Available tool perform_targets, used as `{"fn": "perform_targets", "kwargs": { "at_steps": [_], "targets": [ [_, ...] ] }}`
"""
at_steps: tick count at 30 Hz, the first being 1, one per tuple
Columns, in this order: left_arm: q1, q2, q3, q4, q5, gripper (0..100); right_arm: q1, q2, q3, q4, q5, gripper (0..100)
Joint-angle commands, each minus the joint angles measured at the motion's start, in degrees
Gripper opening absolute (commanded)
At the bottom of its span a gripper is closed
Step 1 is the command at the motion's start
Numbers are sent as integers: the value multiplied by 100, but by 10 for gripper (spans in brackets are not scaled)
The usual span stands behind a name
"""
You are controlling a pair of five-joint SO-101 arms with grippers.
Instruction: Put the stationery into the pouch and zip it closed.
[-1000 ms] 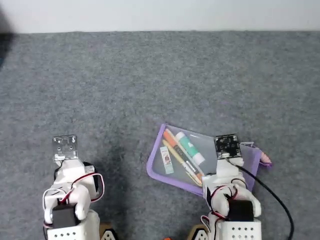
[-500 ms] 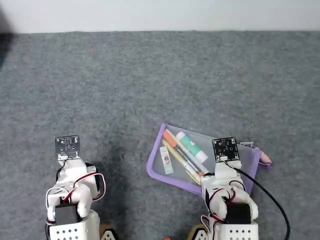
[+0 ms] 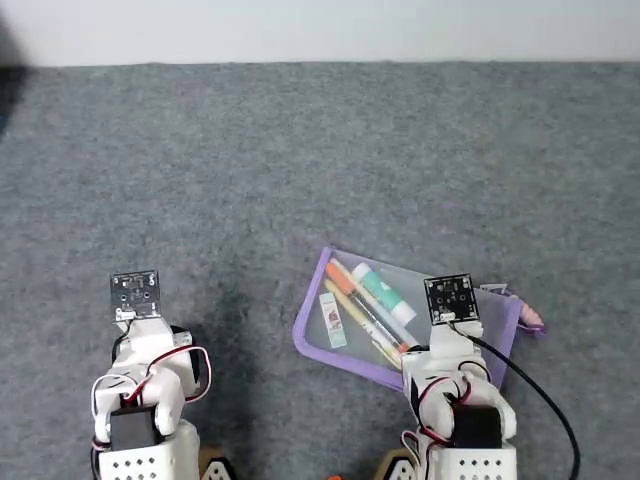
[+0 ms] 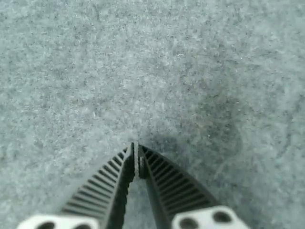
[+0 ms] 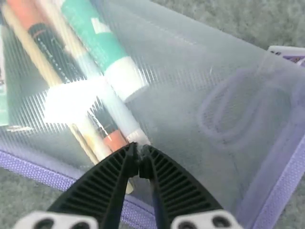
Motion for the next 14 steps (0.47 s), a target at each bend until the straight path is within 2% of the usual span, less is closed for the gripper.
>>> {"fn": "perform_targets", "kwargs": {
  "at_steps": [1, 14],
  "targets": [
    [18, -9, -40, -123, 0, 14, -57, -4, 105, -4, -44, 9],
    [18, -9, -40, -123, 0, 14, -57, -4, 105, -4, -44, 9]
  ]
}}
